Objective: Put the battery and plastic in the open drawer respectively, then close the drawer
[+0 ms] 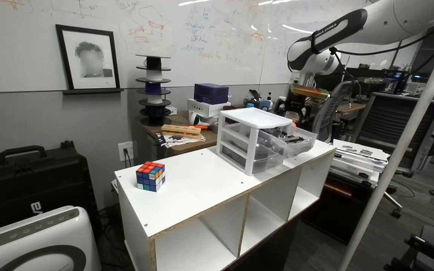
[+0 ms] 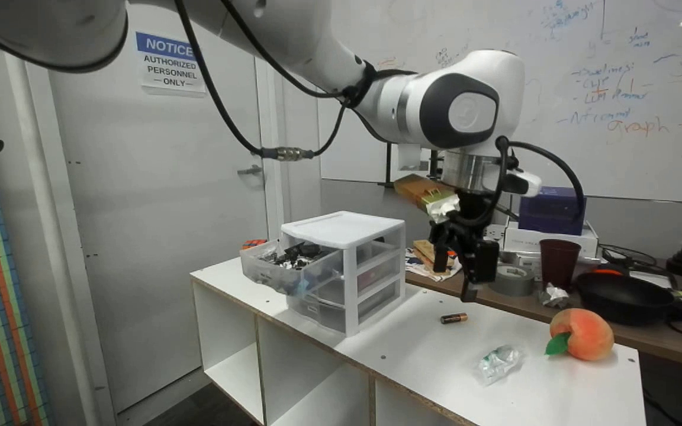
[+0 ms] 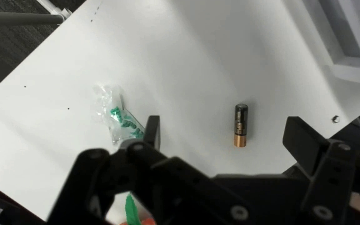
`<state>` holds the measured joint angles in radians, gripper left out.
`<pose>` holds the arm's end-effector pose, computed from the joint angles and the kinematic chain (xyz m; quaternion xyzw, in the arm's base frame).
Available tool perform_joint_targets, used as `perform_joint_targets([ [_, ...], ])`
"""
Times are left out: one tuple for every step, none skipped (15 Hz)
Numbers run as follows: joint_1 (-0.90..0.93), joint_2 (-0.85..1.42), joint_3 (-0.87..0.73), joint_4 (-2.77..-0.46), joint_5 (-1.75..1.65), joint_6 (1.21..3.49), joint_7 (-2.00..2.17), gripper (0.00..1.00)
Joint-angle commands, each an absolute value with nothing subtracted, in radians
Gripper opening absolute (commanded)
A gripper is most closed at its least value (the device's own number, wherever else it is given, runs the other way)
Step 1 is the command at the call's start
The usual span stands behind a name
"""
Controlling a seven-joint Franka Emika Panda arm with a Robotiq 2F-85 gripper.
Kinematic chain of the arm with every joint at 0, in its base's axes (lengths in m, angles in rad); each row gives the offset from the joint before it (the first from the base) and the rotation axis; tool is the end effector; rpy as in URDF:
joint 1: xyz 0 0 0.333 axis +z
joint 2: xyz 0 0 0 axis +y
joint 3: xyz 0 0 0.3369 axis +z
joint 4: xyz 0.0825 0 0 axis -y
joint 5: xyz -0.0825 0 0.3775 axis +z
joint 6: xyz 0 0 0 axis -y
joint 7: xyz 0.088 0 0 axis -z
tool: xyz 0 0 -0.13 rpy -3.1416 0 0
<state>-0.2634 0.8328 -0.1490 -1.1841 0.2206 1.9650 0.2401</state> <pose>0.7179 -0.2595 0.2802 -0.9389 0.3406 0.0177 0.0470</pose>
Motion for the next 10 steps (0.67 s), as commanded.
perform_joint_targets([
  [-0.299,0.976,-0.125,-1.018,0.242,1.975,0.261,1.00],
  [-0.308,1.005,-0.112,-0.994,0.256,1.989,0.256,1.00],
  [-0.312,1.027,-0.105,-0.974,0.261,1.999,0.256,1.00],
  [-0.313,1.046,-0.096,-0.957,0.267,2.016,0.254,1.00],
  [-0.314,1.061,-0.086,-0.940,0.274,2.030,0.254,1.00],
  [-0.313,1.071,-0.079,-0.925,0.277,2.039,0.255,1.00],
  [-0.309,1.082,-0.075,-0.909,0.276,2.050,0.258,1.00],
  [-0.306,1.090,-0.071,-0.894,0.273,2.055,0.263,1.00],
  [-0.304,1.098,-0.067,-0.880,0.271,2.058,0.266,1.00],
  [-0.304,1.108,-0.061,-0.864,0.270,2.056,0.267,1.00],
])
